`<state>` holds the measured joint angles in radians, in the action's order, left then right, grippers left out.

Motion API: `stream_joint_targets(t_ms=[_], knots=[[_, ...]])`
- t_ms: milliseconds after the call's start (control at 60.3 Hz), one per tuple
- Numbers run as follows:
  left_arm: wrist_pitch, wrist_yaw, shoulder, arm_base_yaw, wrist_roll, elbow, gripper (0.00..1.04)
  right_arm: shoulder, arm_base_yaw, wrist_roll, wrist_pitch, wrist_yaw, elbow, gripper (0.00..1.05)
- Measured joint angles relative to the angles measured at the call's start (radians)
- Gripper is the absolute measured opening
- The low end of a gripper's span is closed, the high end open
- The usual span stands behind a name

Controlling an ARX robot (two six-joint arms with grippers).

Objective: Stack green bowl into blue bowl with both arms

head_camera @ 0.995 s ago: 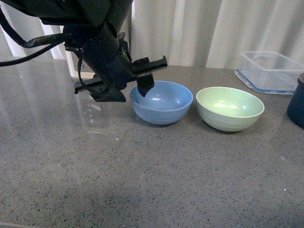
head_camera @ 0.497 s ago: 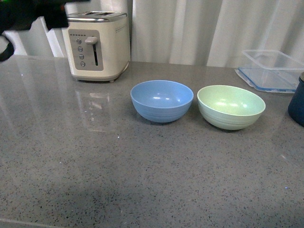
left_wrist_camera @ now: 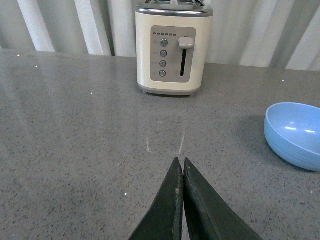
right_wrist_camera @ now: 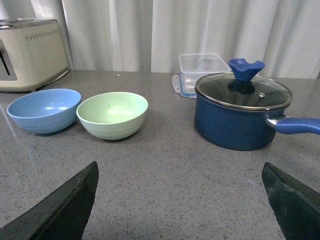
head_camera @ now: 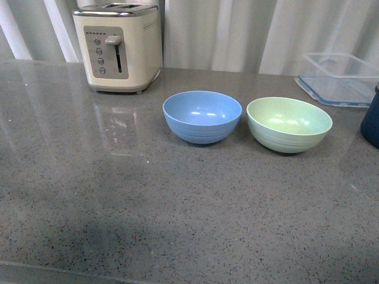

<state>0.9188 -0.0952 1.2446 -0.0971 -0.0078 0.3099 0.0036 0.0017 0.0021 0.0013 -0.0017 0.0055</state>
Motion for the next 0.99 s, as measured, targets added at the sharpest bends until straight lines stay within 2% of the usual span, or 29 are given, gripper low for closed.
stream_joint_targets(t_ms=[216, 265, 365, 497, 597, 995], knots=[[-0.015, 0.028, -0.133, 0.026, 0.000, -0.108, 0.04, 0.000, 0.000, 0.000, 0.000, 0.000, 0.000, 0.95], [-0.029, 0.082, -0.167, 0.060, 0.000, -0.131, 0.04, 0.000, 0.000, 0.000, 0.000, 0.000, 0.000, 0.95], [-0.066, 0.089, -0.248, 0.094, 0.000, -0.176, 0.04, 0.000, 0.000, 0.000, 0.000, 0.000, 0.000, 0.95], [-0.133, 0.093, -0.361, 0.095, 0.000, -0.224, 0.04, 0.000, 0.000, 0.000, 0.000, 0.000, 0.000, 0.95], [-0.098, 0.093, -0.380, 0.095, 0.000, -0.268, 0.04, 0.000, 0.000, 0.000, 0.000, 0.000, 0.000, 0.95], [-0.336, 0.093, -0.649, 0.095, 0.000, -0.288, 0.04, 0.000, 0.000, 0.000, 0.000, 0.000, 0.000, 0.95]])
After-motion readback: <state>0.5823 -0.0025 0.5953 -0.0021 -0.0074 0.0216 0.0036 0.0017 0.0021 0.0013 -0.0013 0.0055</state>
